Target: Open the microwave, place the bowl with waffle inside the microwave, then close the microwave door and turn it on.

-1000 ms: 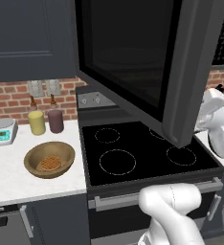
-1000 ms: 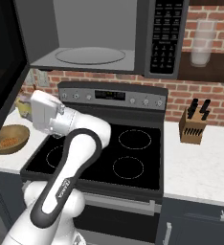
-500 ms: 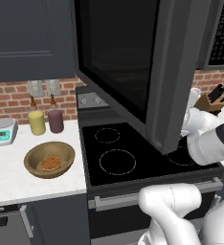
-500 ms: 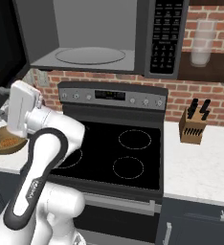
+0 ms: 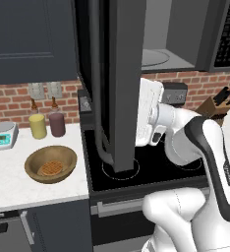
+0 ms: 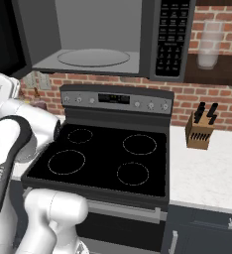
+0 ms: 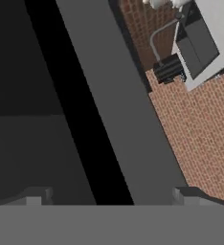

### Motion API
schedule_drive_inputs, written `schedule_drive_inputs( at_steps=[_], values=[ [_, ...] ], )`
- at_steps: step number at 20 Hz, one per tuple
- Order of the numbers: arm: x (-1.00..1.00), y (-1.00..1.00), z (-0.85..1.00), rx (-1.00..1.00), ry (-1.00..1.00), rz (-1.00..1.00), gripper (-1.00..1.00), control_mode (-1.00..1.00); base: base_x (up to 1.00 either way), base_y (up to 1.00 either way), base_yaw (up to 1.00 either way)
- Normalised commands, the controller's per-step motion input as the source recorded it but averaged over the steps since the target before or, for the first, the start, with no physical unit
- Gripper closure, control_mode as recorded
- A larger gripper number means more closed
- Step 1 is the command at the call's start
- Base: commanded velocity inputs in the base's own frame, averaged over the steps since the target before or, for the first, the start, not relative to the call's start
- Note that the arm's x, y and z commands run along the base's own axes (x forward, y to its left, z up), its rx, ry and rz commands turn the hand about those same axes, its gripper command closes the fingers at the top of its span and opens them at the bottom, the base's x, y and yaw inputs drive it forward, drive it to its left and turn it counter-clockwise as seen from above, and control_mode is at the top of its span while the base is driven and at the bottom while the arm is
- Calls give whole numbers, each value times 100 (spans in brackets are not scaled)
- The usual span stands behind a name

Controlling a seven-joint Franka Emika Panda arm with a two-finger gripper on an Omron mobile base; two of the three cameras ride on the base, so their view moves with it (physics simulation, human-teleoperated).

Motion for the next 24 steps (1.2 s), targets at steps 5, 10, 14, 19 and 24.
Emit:
schedule_drive_inputs(
  at_steps=[5,10,14,19,24],
  values=[
    [38,75,0,-21,41,6,-100,-100,0,0,0],
    [1,-27,0,-20,25,1,-100,-100,0,0,0],
    [0,-70,0,-38,32,0,-100,-100,0,0,0],
    [0,-52,-18,-42,20,4,-100,-100,0,0,0],
    [-4,-10,-34,-43,1,9,-100,-100,0,0,0]
  ],
)
